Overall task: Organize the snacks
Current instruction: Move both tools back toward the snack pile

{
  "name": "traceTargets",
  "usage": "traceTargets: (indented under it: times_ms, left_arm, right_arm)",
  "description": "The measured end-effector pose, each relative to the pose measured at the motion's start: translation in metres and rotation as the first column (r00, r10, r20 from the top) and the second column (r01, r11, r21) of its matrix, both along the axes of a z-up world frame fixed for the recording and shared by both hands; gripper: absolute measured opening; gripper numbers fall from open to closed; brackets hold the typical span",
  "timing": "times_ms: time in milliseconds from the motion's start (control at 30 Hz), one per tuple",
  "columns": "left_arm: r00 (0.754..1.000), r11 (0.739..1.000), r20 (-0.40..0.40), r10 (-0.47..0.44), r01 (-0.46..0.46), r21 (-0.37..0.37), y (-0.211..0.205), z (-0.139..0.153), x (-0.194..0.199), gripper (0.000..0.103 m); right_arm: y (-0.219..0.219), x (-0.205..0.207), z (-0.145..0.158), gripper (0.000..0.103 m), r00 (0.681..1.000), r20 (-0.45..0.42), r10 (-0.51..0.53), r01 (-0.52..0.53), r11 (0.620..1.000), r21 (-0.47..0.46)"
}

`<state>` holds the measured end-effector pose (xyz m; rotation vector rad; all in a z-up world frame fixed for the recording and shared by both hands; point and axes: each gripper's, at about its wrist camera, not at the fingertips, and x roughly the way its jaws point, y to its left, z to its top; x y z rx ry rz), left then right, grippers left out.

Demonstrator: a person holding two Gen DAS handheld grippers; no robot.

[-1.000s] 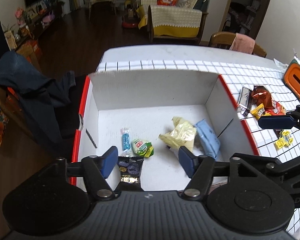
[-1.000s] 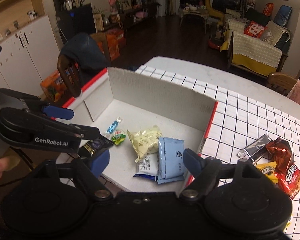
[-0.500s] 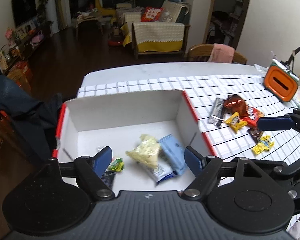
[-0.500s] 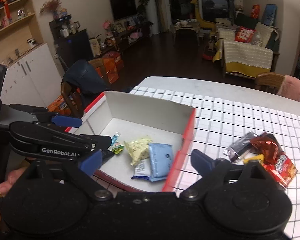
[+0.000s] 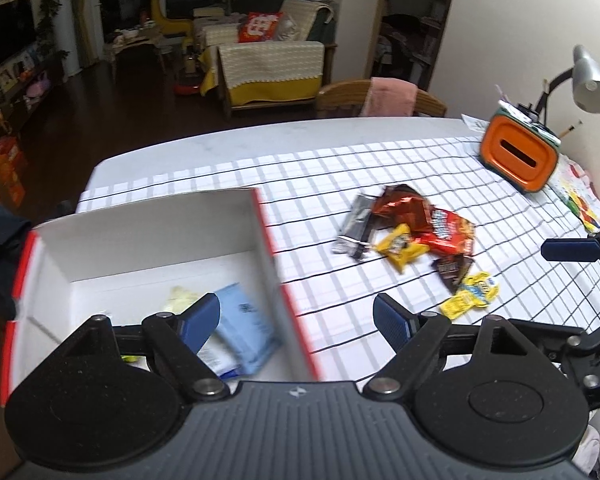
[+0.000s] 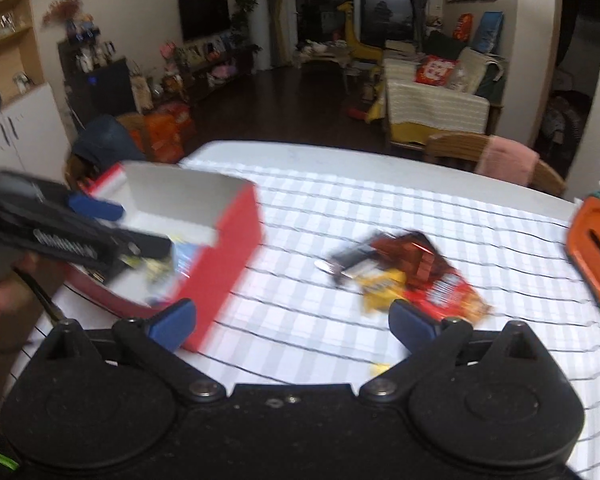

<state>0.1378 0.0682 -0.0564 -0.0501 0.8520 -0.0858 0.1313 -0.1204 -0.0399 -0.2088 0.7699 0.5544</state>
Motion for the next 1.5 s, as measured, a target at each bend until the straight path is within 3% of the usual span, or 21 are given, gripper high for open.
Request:
traceTargets:
  times_ms: [267, 533, 1000, 1433, 1500]
  left_arm:
    - [0.997, 0.998, -0.050, -0.061, 0.061, -0.010, -0.064, -0.017, 0.022, 0.084]
    - [0.991, 0.996, -0.103, -0.088, 0.085, -0.031, -0.114, -0.036, 0.047, 0.084]
    - [0.976, 0.995, -0.195, -0.099, 0.097, -0.021, -0.171, -0.076, 0.089, 0.084]
    - [0.953, 0.992, -0.281, -0.113, 0.092, -0.085, -0.188, -0.100, 0.133, 0.084]
    - [0.951, 0.992, -0.287, -0.117, 0.097, -0.084, -0.192, -0.103, 0.138, 0.084]
  right_arm:
    - [-0.070, 0.019, -0.031, 0.103, 0.999, -0.009, 0.036, -0.037, 0.996, -0.084]
    - [-0.106, 0.055, -0.075, 0.099, 0.993, -0.066, 0.093, -0.102, 0.985, -0.140]
    - [-0.117, 0.104, -0.141, 0.087, 0.964, -0.132, 0.231, -0.252, 0.951, -0.180]
    - [-0.115, 0.120, -0.155, 0.078, 0.938, -0.155, 0.309, -0.330, 0.935, -0.131]
    - [-0.116, 0.120, -0.154, 0.071, 0.936, -0.154, 0.317, -0.337, 0.933, -0.126]
